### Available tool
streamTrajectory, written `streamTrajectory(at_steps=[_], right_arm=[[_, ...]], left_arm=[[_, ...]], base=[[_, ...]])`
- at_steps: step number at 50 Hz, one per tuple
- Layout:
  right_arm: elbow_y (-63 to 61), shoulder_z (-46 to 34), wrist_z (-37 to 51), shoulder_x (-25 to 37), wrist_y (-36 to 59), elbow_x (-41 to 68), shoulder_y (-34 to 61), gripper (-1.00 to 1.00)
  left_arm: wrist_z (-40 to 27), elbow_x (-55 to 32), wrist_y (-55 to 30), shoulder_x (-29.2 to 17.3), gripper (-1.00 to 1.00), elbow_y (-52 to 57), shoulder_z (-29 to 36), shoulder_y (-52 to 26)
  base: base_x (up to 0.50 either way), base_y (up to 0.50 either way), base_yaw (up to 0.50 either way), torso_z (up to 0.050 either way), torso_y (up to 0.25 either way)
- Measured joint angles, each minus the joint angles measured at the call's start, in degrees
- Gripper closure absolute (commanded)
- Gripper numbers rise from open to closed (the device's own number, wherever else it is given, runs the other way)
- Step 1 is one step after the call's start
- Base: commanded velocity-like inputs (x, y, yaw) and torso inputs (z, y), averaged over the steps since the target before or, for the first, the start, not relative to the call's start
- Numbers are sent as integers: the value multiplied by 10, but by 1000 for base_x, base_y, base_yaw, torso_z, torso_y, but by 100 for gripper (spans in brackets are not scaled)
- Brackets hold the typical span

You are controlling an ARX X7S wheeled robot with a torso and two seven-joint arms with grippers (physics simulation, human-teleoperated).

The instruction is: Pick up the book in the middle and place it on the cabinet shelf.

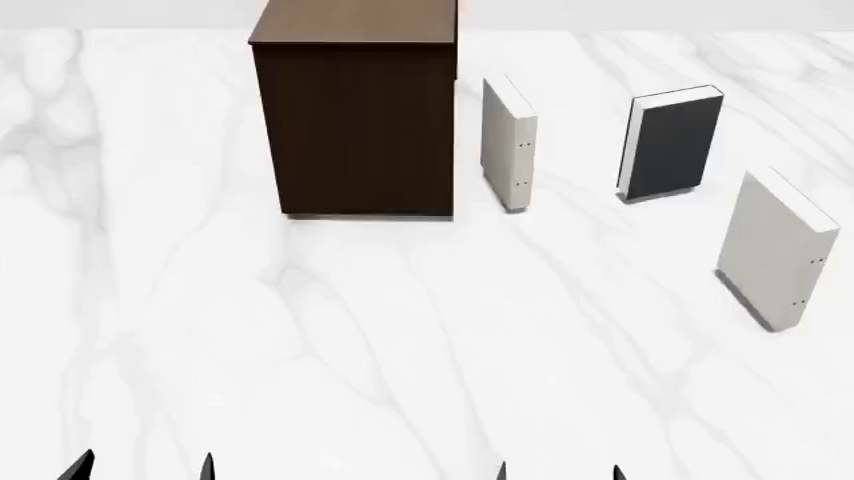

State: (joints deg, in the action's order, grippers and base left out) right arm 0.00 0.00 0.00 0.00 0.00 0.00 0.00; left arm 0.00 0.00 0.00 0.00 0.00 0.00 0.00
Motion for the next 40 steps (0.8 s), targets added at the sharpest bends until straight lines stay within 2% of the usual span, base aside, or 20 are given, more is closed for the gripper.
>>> streamTrajectory(at_steps=[40], right_arm=[[3, -63, 59, 51, -1, 54, 1, -100]], left_arm=[[-69, -69, -18, -63, -100, 2, 76, -3]], base=[[0, 0, 0, 0, 0]])
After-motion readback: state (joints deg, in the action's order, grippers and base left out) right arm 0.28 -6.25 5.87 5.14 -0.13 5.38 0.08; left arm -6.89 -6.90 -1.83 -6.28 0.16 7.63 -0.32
